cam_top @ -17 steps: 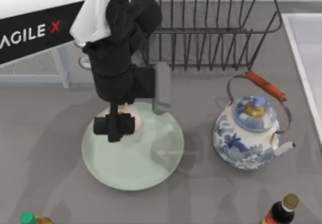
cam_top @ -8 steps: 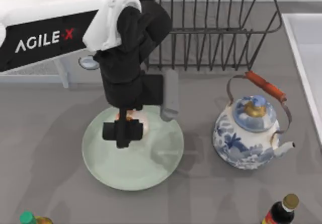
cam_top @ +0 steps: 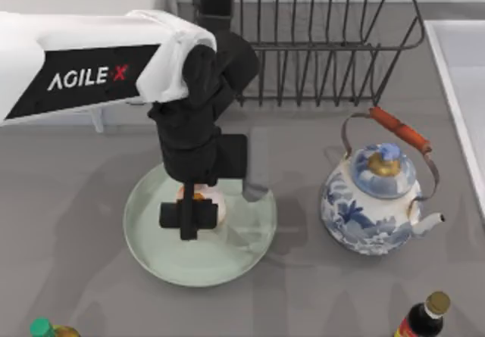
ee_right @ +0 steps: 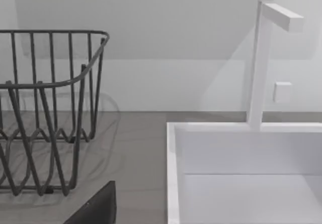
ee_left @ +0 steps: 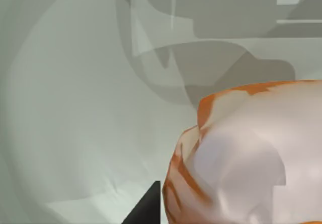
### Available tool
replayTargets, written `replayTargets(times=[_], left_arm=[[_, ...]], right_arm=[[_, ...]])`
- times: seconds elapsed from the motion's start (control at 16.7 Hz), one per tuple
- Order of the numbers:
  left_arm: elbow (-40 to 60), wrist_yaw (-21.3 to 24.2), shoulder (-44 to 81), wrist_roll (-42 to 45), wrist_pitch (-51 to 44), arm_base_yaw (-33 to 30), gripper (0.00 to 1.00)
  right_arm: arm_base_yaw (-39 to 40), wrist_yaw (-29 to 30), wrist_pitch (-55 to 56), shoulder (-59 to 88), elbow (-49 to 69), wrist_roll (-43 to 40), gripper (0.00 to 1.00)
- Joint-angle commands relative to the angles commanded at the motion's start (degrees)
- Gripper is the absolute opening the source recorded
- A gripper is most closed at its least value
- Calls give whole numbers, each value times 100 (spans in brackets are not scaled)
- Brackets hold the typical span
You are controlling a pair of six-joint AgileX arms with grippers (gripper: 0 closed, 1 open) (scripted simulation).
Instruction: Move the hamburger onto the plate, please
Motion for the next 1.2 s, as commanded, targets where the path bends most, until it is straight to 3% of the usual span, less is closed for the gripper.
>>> replayTargets(times=[0.06, 0.84, 1.2], left_arm=[[0, 0, 0, 0, 0, 0, 0], [0, 0, 0, 0, 0, 0, 98], [0, 0, 0, 0, 0, 0, 100]], right_arm=[[0, 0, 0, 0, 0, 0, 100], [0, 0, 0, 0, 0, 0, 100], [0, 0, 0, 0, 0, 0, 100]])
